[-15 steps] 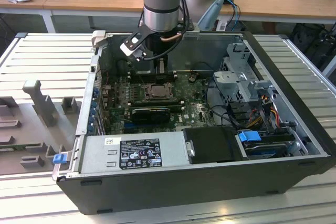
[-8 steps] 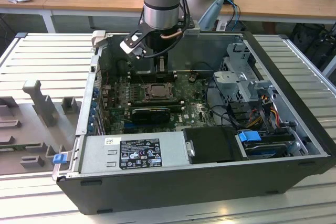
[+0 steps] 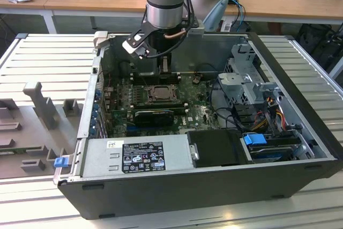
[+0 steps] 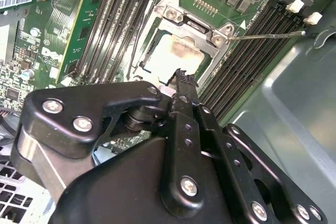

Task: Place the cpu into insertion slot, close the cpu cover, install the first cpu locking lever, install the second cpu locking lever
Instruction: 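Install the first cpu locking lever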

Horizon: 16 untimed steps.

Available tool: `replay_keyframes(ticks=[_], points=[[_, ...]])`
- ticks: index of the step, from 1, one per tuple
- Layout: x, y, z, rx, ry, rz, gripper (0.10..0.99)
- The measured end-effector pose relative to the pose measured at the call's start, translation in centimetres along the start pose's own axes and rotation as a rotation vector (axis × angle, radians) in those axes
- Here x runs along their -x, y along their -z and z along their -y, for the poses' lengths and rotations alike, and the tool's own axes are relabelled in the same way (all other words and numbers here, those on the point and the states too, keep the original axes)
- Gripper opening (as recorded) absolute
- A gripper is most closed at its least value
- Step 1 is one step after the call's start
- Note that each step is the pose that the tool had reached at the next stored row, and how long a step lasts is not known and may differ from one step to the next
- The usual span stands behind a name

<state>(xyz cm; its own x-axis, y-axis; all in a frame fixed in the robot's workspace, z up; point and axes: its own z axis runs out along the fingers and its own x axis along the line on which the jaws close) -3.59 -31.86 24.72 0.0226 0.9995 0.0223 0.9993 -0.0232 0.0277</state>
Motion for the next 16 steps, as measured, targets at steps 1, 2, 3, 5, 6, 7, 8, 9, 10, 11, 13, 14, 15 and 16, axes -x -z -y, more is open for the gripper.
replay_keyframes(ticks=[1, 2, 3, 5, 6, 7, 8, 9, 10, 11, 13, 14, 15, 16], points=[[0.00, 0.03, 0.00, 0.000, 0.000, 0.0001, 0.106], [0.00, 0.05, 0.00, 0.000, 0.000, 0.0001, 0.106], [0.00, 0.09, 0.00, 0.000, 0.000, 0.0001, 0.106], [0.00, 0.17, 0.00, 0.000, 0.000, 0.0001, 0.106], [0.00, 0.20, -0.01, 0.000, 0.000, 0.0001, 0.106], [-0.01, 0.23, -0.01, 0.000, 0.000, -0.0001, 0.106], [-0.01, 0.26, -0.01, 0.000, 0.000, -0.0002, 0.106], [-0.01, 0.29, -0.01, 0.000, 0.000, -0.0003, 0.106], [-0.01, 0.32, -0.01, 0.000, 0.000, -0.0003, 0.106], [-0.01, 0.35, -0.01, 0.000, 0.000, -0.0003, 0.106], [-0.01, 0.42, -0.01, 0.000, 0.000, -0.0002, 0.106], [-0.01, 0.48, -0.01, 0.000, 0.000, -0.0003, 0.106], [-0.01, 0.52, -0.01, 0.000, 0.000, -0.0003, 0.106], [-0.01, 0.57, -0.02, 0.000, 0.000, -0.0003, 0.106]])
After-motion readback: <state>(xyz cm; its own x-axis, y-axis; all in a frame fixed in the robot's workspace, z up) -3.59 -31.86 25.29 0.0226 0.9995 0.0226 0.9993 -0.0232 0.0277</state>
